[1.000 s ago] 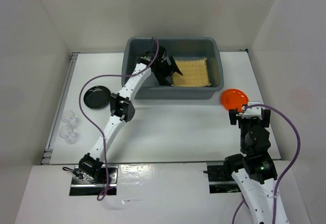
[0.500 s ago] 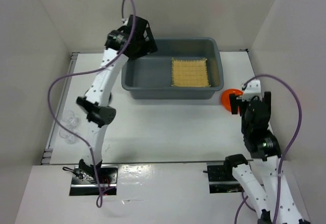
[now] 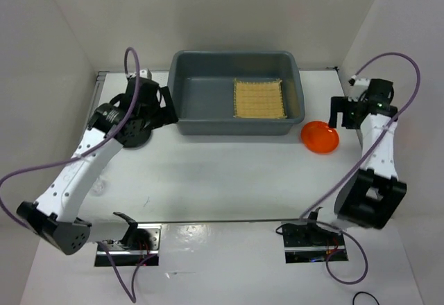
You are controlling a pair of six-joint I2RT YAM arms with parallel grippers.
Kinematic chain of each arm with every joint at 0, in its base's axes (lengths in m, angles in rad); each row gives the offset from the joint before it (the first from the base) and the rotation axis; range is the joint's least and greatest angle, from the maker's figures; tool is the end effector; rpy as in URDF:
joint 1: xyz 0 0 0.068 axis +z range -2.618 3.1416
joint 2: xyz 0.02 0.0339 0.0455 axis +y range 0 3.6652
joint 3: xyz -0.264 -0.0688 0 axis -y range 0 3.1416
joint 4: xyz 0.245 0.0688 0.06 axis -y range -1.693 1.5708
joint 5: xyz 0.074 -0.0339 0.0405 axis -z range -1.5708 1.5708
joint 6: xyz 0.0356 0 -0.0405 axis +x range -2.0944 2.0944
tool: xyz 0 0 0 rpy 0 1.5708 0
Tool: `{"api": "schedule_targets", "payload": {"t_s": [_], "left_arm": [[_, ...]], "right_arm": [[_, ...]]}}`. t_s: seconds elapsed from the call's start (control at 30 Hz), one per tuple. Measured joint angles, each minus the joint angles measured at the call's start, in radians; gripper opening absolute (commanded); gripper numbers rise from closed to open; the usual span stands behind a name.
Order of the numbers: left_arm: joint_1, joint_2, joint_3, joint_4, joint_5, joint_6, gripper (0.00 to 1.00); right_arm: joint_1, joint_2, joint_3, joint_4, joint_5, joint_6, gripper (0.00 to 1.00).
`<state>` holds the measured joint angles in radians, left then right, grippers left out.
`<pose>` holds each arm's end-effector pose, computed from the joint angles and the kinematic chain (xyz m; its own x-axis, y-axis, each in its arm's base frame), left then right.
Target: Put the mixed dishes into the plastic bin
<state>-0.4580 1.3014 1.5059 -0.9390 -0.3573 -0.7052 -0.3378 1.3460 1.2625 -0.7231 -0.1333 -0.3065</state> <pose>0.2361 -0.1025 0.4045 -0.5754 -0.3934 -0.7171 -0.2515 0.9193 -0.3026 0.2713 -0.0903 0.3313 -0.7223 -0.0632 -0.6887 0.0249 0.9928 -0.1173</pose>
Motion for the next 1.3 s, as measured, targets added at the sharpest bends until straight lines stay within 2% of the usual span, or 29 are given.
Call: {"api": "schedule_targets", "payload": {"t_s": [0.13,0.23,0.37,0.67,0.83,0.93,1.03,1.07,1.17,1.3], "left_arm": [[0.003,-0.109,-0.069,0.027,0.035,0.001,1.0],[0.003,-0.187,-0.137,0.025,0.056,-0.002,1.0],[0.006,-0.274,-0.207,0.016,0.089,-0.003,1.0],[0.015,-0.289,-0.217,0.006,0.129,-0.006,1.0],[0.017,-0.293,-0.217,-0.005,0.138,-0.006,1.0],[0.017,-0.304,-0.217,-0.011,0.147,-0.01,1.0],[0.017,-0.319,-0.218,-0.013,0.154,-0.013,1.0],[0.017,-0.324,-0.219,-0.013,0.155,-0.014,1.0],[0.017,-0.337,-0.231,-0.014,0.159,-0.029,1.0],[0.017,-0.341,-0.251,-0.02,0.169,-0.036,1.0]], "right_arm": [[-0.213,0.257,0.071,-0.088,-0.209,-0.063,0.98],[-0.297,0.377,0.066,-0.117,-0.269,-0.092,0.98],[-0.307,0.412,0.042,-0.137,-0.322,-0.116,0.98],[-0.328,0.558,-0.01,-0.108,-0.447,-0.137,0.98],[-0.358,0.601,0.001,-0.105,-0.545,-0.135,0.82],[-0.373,0.637,0.008,-0.098,-0.62,-0.126,0.65],[-0.375,0.69,0.009,-0.084,-0.708,-0.107,0.42],[-0.374,0.714,0.009,-0.079,-0.737,-0.1,0.26],[-0.367,0.784,0.009,-0.077,-0.815,-0.08,0.02],[-0.37,0.813,0.006,-0.081,-0.865,-0.069,0.0]]}}
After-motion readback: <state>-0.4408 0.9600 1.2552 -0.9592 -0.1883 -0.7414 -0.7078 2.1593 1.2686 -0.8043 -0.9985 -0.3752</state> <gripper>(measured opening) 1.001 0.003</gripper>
